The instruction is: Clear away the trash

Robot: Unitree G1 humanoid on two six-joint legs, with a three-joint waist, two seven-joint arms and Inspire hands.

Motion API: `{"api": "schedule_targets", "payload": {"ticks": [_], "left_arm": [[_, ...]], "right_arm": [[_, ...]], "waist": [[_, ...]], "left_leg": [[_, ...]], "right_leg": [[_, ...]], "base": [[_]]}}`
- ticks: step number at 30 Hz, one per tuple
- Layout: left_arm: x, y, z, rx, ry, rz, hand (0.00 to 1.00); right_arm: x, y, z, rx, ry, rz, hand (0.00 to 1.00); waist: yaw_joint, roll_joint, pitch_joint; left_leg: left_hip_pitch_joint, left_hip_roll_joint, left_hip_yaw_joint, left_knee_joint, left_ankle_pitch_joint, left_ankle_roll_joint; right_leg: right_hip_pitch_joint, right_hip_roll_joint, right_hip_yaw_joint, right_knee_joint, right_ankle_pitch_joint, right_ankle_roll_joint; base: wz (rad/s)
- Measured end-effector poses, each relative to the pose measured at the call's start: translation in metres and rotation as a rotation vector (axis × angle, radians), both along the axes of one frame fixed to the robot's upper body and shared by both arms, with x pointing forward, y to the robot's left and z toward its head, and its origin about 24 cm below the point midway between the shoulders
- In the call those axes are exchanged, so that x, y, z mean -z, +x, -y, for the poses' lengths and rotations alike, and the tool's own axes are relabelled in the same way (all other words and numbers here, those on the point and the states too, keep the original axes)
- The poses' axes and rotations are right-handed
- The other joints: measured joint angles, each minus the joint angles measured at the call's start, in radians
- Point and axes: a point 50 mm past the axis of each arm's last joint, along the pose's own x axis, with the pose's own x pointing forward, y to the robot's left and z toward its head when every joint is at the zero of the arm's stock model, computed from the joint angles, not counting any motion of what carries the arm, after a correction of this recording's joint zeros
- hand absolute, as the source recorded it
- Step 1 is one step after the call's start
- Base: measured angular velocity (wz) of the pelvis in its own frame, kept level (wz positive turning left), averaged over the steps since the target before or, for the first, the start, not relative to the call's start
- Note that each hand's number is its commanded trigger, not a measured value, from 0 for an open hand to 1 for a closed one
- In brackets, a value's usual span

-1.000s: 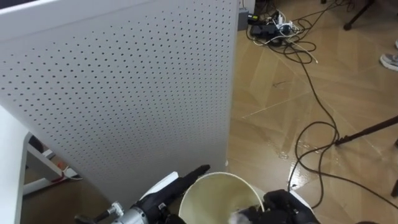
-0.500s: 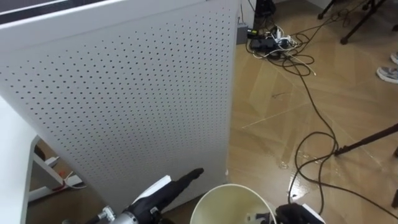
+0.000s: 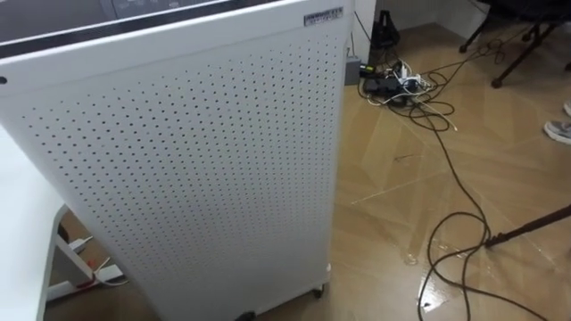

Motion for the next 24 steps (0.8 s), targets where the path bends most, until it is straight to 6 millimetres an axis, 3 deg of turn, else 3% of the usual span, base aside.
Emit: {"api": "schedule_targets", "payload": {"ticks": [3,6,10,16,24], "left_arm": [[0.02,-0.027,-0.016,-0.133,0.022,-0.113,0.0],[0.035,-0.059,-0.032,-0.3,0.046,-0.218,0.0],[0.049,-0.089,-0.041,-0.544,0.015,-0.317,0.0],[0.057,-0.109,-0.039,-0.709,-0.033,-0.38,0.0],[0.064,-0.124,-0.041,-0.876,-0.066,-0.469,0.0]], "right_arm": [[0.007,-0.019,0.007,0.098,0.008,-0.055,1.0],[0.013,-0.034,0.007,0.184,0.02,-0.084,1.0],[0.018,-0.05,0.007,0.298,0.042,-0.114,1.0],[0.025,-0.071,0.009,0.428,0.066,-0.174,1.0],[0.028,-0.08,0.002,0.49,0.098,-0.201,1.0]], "waist": [[0.006,-0.011,-0.009],[0.002,-0.024,-0.0111],[0.006,-0.025,-0.0101],[0.004,-0.022,-0.0101],[0.007,-0.034,-0.0115]], "left_leg": [[0.021,0.001,0.003,-0.012,0.0,0.0],[0.036,0.001,0.002,-0.019,-0.003,-0.004],[0.042,0.0,0.004,-0.026,-0.008,-0.006],[0.084,0.002,0.002,-0.034,-0.02,-0.006],[0.089,0.002,-0.001,-0.034,-0.023,-0.007]], "right_leg": [[0.014,0.004,0.0,-0.015,0.001,0.0],[0.031,0.007,-0.004,-0.021,0.001,0.001],[0.034,0.008,0.0,-0.033,0.0,0.004],[0.078,0.015,0.024,-0.05,-0.002,0.007],[0.081,0.017,0.032,-0.05,-0.002,0.007]], "base": [[0.0],[-0.02],[0.0],[-0.01],[-0.03]]}}
